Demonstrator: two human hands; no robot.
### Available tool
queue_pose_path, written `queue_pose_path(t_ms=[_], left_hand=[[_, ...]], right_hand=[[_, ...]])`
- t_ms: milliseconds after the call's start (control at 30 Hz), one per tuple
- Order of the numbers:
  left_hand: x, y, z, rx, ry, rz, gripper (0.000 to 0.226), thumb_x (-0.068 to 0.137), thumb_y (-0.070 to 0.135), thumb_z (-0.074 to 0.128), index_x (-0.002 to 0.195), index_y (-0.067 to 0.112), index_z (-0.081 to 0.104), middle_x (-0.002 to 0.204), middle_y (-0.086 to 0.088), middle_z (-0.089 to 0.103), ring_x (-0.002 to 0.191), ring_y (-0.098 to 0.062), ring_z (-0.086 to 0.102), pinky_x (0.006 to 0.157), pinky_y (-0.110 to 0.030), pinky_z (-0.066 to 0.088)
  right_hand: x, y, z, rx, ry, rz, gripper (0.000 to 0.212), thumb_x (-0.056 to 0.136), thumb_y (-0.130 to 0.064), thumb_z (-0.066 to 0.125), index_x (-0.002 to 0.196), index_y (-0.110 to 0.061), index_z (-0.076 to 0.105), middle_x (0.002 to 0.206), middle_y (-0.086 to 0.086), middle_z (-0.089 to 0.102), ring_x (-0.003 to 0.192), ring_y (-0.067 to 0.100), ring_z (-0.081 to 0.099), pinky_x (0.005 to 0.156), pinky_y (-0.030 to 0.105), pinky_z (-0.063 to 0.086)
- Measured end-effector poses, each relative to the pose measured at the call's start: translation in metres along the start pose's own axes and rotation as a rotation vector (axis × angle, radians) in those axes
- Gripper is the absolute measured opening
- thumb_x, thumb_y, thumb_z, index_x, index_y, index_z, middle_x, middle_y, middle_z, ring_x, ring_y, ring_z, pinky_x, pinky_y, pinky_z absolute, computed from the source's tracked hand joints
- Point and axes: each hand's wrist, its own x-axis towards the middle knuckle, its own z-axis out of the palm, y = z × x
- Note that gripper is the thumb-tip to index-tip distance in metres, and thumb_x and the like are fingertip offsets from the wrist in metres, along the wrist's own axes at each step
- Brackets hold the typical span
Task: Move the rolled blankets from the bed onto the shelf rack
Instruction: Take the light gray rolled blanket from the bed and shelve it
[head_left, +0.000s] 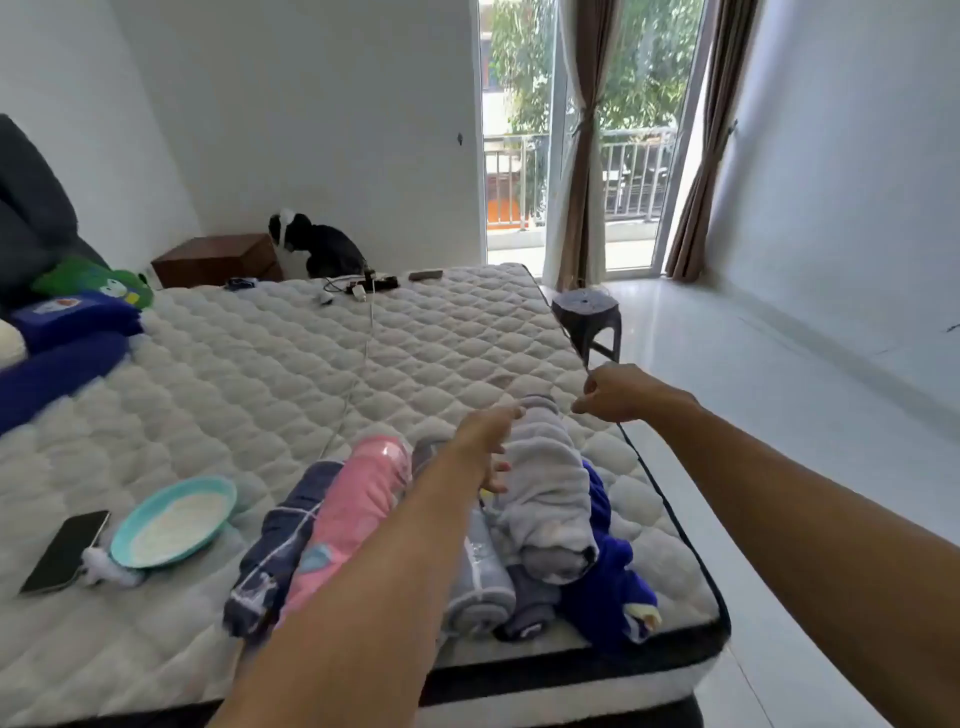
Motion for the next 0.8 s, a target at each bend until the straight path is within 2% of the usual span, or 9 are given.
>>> queue_pose_path(t_ms=[100,167,233,300,367,400,500,633,800], left_hand=[[0.019,-0.049,0.014,-0.114,-0.074,-0.302,0.077,0.092,0.044,0.053,0.152,0.014,0.016,0.157,-0.020,0.021,0.138,-0.045,0.031,0.104,-0.062,0.033],[0.028,-0.084,0.025,-0.211,-0.103,-0.454,0.088,0.091,0.049,0.054,0.155,0.013,0.006,0.160,-0.023,0.011,0.141,-0.049,0.024,0.110,-0.064,0.029],[0.042,-0.111,0.034,-0.316,-0.072,-0.554,0.101,0.084,0.054,0.061,0.155,0.012,0.002,0.159,-0.024,0.010,0.141,-0.050,0.024,0.108,-0.066,0.030],[0.055,-0.126,0.041,-0.426,-0.047,-0.614,0.112,0.076,0.056,0.069,0.155,0.013,0.001,0.158,-0.026,0.011,0.140,-0.050,0.026,0.105,-0.068,0.033],[0.067,-0.133,0.049,-0.515,-0.031,-0.650,0.114,0.074,0.058,0.070,0.154,0.014,0.003,0.156,-0.029,0.015,0.140,-0.051,0.027,0.103,-0.068,0.035],[0.071,-0.132,0.053,-0.549,-0.018,-0.650,0.112,0.074,0.059,0.069,0.154,0.014,0.005,0.156,-0.030,0.017,0.139,-0.051,0.027,0.103,-0.067,0.035],[0.092,-0.127,0.067,-0.614,0.031,-0.642,0.105,0.074,0.063,0.067,0.153,0.018,0.013,0.156,-0.026,0.020,0.139,-0.050,0.028,0.099,-0.069,0.038],[0.112,-0.132,0.086,-0.728,0.120,-0.634,0.101,0.070,0.063,0.070,0.150,0.023,0.023,0.155,-0.019,0.028,0.136,-0.048,0.034,0.085,-0.067,0.044],[0.123,-0.138,0.099,-0.833,0.244,-0.590,0.090,0.068,0.061,0.072,0.141,0.017,0.041,0.143,-0.018,0.047,0.119,-0.041,0.052,0.065,-0.055,0.054]], right_hand=[[0.012,0.021,0.039,0.058,-0.110,0.050,0.047,0.086,-0.039,0.061,0.115,-0.002,0.062,0.117,0.015,0.063,0.105,0.030,0.059,0.086,0.036,0.047],[0.023,0.037,0.066,0.138,-0.188,0.096,0.038,0.086,-0.041,0.059,0.106,-0.009,0.062,0.100,0.007,0.061,0.091,0.026,0.058,0.078,0.035,0.047],[0.046,0.051,0.088,0.263,-0.164,0.136,0.025,0.087,-0.045,0.057,0.078,-0.022,0.052,0.080,-0.003,0.049,0.071,0.016,0.048,0.066,0.030,0.043],[0.070,0.061,0.102,0.371,-0.142,0.180,0.032,0.088,-0.045,0.054,0.069,-0.024,0.041,0.071,-0.005,0.040,0.063,0.011,0.040,0.058,0.024,0.037],[0.100,0.070,0.116,0.492,-0.163,0.204,0.032,0.089,-0.045,0.054,0.093,-0.013,0.053,0.086,0.004,0.051,0.083,0.019,0.054,0.073,0.029,0.047],[0.116,0.072,0.121,0.561,-0.184,0.208,0.047,0.087,-0.047,0.056,0.113,-0.007,0.053,0.102,0.009,0.056,0.100,0.026,0.056,0.086,0.037,0.049],[0.160,0.071,0.133,0.677,-0.199,0.207,0.080,0.081,-0.051,0.062,0.142,-0.009,0.032,0.144,0.014,0.042,0.129,0.032,0.044,0.103,0.043,0.043],[0.212,0.066,0.142,0.831,-0.218,0.106,0.090,0.061,-0.063,0.074,0.135,-0.022,0.044,0.134,-0.004,0.051,0.123,0.018,0.049,0.097,0.033,0.047],[0.241,0.063,0.156,0.923,-0.381,0.139,0.087,0.064,-0.051,0.078,0.137,-0.025,0.040,0.138,0.007,0.049,0.121,0.028,0.052,0.099,0.045,0.049]])
